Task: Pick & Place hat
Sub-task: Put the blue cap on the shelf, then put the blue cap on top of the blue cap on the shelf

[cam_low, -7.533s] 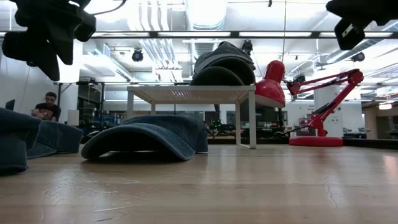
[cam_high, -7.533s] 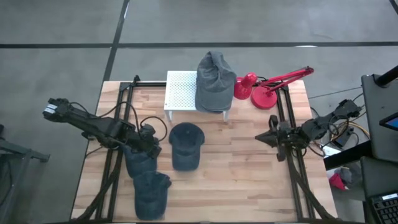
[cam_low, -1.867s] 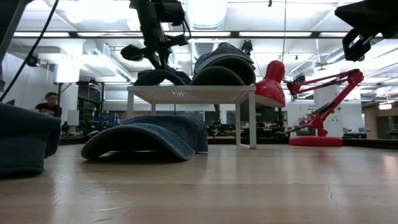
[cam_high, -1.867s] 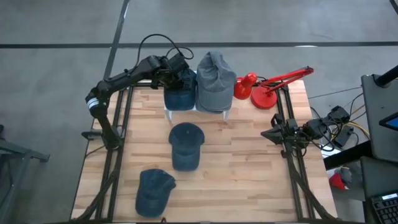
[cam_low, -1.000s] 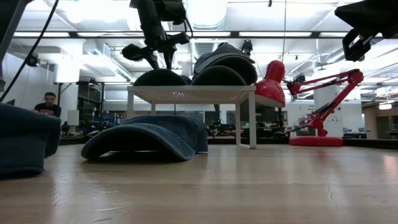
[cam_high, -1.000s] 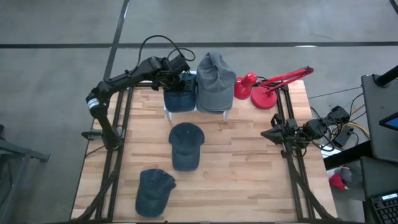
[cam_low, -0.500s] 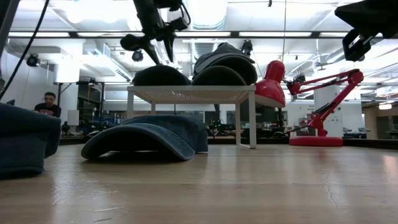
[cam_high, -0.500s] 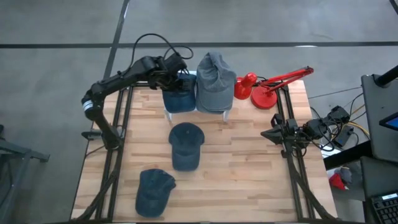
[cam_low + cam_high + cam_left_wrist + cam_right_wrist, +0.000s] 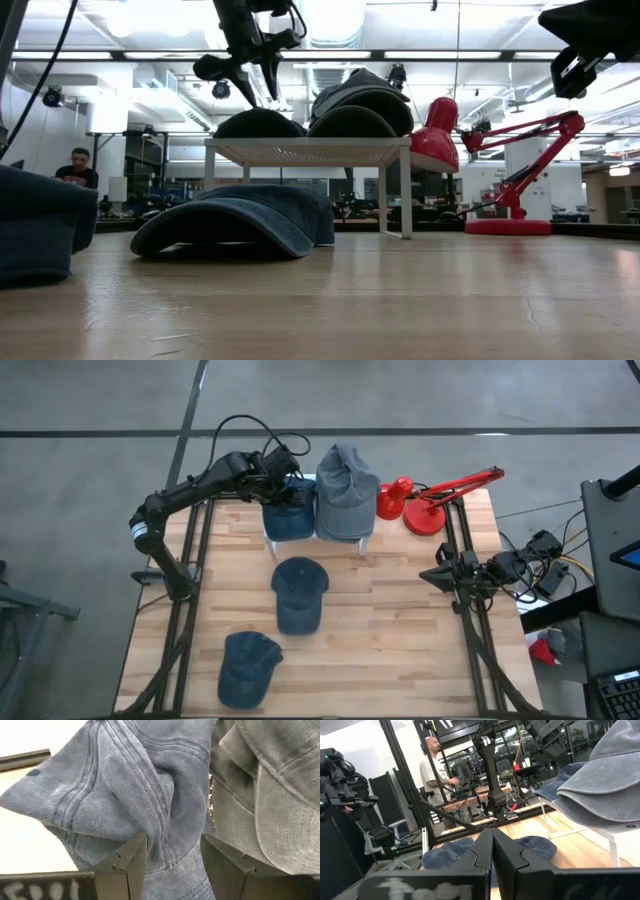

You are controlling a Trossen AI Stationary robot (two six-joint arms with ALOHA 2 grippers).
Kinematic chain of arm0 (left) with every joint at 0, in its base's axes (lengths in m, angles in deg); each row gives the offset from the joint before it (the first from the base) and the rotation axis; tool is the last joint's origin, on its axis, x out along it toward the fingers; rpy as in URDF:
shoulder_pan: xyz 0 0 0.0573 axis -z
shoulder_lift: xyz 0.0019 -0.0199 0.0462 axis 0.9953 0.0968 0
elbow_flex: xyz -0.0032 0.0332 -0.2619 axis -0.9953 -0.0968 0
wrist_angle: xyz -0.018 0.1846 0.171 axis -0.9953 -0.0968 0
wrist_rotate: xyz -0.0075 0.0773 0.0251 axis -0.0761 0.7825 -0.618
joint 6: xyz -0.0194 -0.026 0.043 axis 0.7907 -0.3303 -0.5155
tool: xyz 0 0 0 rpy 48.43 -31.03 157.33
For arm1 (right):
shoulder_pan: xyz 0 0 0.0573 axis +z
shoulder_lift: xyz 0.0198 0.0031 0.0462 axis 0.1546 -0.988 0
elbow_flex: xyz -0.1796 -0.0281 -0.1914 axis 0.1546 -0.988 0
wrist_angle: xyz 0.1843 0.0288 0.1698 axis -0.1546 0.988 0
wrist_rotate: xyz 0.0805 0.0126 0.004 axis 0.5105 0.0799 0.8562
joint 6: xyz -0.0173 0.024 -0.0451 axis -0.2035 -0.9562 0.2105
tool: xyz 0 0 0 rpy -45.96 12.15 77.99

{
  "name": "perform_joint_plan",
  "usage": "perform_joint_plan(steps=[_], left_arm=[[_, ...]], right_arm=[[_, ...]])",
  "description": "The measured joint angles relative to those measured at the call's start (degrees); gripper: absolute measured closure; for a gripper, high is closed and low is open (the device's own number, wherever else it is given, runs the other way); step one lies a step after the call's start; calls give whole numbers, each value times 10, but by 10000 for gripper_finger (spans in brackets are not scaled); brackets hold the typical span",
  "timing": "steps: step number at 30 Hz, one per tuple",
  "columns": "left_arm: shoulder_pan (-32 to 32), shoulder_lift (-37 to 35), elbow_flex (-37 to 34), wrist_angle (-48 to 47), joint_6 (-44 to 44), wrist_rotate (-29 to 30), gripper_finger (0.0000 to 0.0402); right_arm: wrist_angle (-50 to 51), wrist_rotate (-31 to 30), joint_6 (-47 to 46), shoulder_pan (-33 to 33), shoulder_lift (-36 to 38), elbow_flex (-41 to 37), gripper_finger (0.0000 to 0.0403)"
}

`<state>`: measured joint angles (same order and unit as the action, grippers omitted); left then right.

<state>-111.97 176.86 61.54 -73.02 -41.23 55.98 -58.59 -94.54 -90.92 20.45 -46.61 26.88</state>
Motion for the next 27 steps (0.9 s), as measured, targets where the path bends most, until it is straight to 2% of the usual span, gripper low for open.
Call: perform_joint_plan(steps=[9,14,22,27], left_arm=[[3,-14,29,4,-17,2,225],[31,-35,42,3,-17,2,225],[177,-51,43,-15,37,11,225],[283,-51,42,-65,121,21,225]], right_arm=[[0,0,0,0,0,0,394],[0,0,0,0,0,0,394],[0,0,0,0,0,0,394],[0,0,0,0,0,0,394]])
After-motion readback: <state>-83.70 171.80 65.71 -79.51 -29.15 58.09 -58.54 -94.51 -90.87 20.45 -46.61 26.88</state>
